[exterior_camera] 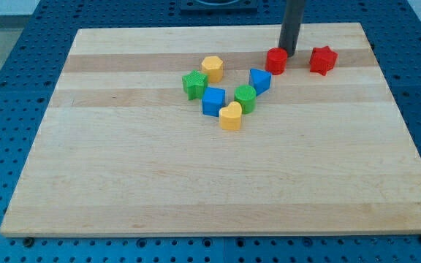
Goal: Place the red circle top of the blue triangle
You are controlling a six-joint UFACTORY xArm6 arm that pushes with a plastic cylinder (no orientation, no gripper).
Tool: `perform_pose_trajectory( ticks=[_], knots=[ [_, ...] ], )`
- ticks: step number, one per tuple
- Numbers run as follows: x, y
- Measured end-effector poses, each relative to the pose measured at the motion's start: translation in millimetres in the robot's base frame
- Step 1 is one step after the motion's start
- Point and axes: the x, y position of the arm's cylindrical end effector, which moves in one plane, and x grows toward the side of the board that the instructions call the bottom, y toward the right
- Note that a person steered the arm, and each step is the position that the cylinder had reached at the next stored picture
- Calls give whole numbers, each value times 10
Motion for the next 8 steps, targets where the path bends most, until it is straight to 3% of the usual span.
perform_pose_trajectory(
  ticks=[4, 8],
  knots=[
    [207, 147],
    [289, -313]
  ],
)
